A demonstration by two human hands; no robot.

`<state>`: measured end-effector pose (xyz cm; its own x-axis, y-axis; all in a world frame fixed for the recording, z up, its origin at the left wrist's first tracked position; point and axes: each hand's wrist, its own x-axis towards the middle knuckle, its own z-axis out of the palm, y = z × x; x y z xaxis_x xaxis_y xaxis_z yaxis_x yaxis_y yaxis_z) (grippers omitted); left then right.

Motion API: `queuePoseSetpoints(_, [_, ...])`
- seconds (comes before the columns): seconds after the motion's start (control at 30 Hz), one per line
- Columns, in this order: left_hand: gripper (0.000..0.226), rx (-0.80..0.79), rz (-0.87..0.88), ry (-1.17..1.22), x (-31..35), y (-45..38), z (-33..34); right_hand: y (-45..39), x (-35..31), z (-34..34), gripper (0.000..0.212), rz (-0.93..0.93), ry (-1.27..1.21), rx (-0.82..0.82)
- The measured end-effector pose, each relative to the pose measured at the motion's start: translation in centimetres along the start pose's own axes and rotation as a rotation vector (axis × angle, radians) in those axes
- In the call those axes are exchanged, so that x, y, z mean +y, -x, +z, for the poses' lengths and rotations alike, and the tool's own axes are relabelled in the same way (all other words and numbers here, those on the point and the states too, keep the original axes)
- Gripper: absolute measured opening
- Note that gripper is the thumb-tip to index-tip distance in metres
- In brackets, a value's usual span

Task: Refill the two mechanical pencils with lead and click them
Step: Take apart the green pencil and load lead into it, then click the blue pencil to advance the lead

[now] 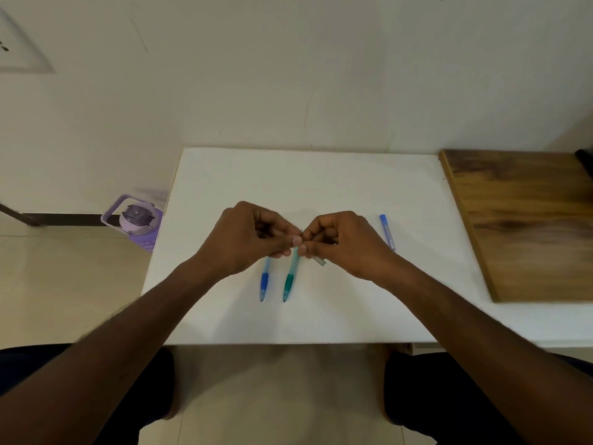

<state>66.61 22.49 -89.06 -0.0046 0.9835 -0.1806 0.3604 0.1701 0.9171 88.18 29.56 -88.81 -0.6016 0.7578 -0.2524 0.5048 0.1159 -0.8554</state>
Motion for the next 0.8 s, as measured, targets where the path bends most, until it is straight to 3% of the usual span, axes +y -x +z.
queuePoseSetpoints(0.13, [0.026, 0.187, -0.074, -0.053, 0.4, -0.7, -0.5, -1.0, 0.1, -1.8, 0.010, 0.096, -0.074, 0.276])
queuePoseSetpoints(0.27, [0.020, 0.276, -0.086, -0.514, -0.7, -0.7, -1.4, -1.5, 1.6, -3.1, 0.020, 0.348, -0.169, 0.327])
queuePoseSetpoints(0.43, [0.038, 0.221, -0.206, -0.620, -2.5, -0.1, 0.0, -2.1, 3.3, -1.7, 0.026, 0.309, 0.225, 0.343])
queuePoseSetpoints(0.6, [0.046, 0.202, -0.303, -0.688, -2.7, 0.3, 1.0, -2.1, 3.9, -1.5, 0.040, 0.278, 0.439, 0.318])
queuePoseSetpoints(0.8, [0.038, 0.147, -0.325, -0.724, -2.2, 0.4, 1.5, -1.6, 2.7, -1.3, 0.056, 0.305, 0.681, 0.371])
